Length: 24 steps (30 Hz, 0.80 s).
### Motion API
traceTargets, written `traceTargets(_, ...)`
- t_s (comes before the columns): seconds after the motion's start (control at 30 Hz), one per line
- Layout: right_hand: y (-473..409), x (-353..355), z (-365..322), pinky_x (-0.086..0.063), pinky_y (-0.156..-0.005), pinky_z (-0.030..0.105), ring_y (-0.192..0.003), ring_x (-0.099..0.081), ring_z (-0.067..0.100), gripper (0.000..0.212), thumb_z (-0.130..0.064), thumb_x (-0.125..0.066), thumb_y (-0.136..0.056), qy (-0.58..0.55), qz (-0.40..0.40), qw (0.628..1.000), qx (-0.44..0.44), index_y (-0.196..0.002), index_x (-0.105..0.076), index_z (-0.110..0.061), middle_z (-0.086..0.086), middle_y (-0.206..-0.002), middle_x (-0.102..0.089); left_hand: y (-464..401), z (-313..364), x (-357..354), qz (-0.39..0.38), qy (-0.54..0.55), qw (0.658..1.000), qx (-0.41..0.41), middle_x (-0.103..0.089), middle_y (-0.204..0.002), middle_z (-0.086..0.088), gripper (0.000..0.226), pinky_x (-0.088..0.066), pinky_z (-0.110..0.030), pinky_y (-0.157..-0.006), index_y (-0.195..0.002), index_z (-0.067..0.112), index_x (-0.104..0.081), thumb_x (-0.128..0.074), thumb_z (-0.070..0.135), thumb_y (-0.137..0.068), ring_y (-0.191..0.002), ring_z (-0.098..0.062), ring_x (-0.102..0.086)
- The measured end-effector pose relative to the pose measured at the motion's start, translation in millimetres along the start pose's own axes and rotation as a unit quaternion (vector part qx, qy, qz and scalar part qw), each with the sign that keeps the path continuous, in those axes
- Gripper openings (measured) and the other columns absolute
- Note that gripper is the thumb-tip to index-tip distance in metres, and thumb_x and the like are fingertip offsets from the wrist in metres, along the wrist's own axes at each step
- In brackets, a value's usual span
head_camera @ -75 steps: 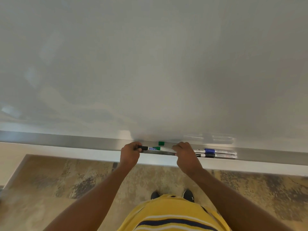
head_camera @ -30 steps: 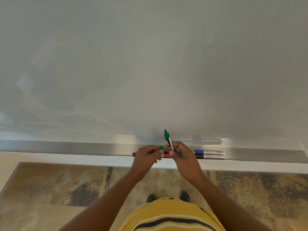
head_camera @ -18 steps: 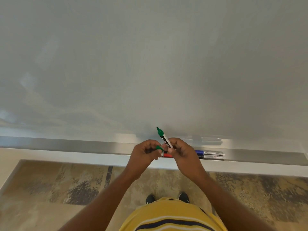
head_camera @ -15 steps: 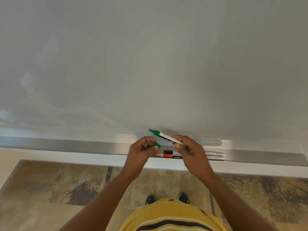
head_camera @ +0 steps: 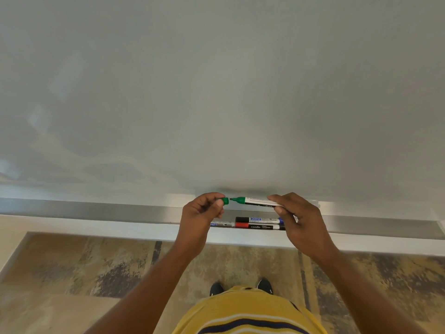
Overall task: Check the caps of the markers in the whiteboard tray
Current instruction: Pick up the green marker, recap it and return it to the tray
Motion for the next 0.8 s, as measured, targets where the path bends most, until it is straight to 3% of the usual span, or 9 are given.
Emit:
traceTargets(0.23, -4, -7, -5, -0.044, -0.078, 0.01, -0.091, -0.058, 0.005, 0.03, -0.015, -0.052, -0.093, 0.031, -0.019, 0.999, 0.021, -0.12, -0.063, -0.021, -0.006, -0.098, -0.064, 0, 3, -4, -0.017, -0.02, 1.0, -0.005, -0.072, -0.081, -0.001, 0.019, -0.056, -0.026, -0.074, -0.1, 0.015, -0.074, -0.062, 0.004, -0.091, -0.075, -0.018, -0.063)
traceTargets(0.43, -11, -12, -9, -0.042, -0.083, 0.008, -0.096, -0.058, 0.0, 0.036, 0.002, -0.057, -0.09, 0.038, -0.018, 0.998, 0.046, -0.119, -0.064, -0.017, -0.006, -0.105, -0.065, -2, 7, 2, -0.012, -0.113, 0.992, -0.047, -0.075, -0.084, 0.0, 0.023, -0.057, -0.024, -0.075, -0.098, 0.027, -0.077, -0.065, 0.009, -0.09, -0.075, -0.016, -0.068)
traceTargets(0.8, -10, -24, -9, -0.048, -0.092, 0.017, -0.101, -0.06, 0.006, 0.042, 0.012, -0.058, -0.085, 0.046, 0.015, 0.998, 0.046, -0.117, -0.065, -0.013, -0.001, -0.111, -0.066, -13, 14, 3, -0.009, -0.191, 0.98, -0.051, -0.075, -0.08, -0.003, 0.02, -0.057, -0.023, -0.07, -0.1, 0.017, -0.076, -0.062, 0.006, -0.092, -0.067, -0.01, -0.066)
Point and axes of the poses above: each hand's wrist, its own y-axis away from the middle knuckle, its own x-axis out of the back of the hand, z = x × y, the point moved 5 cm from there along -y, towards the middle knuckle
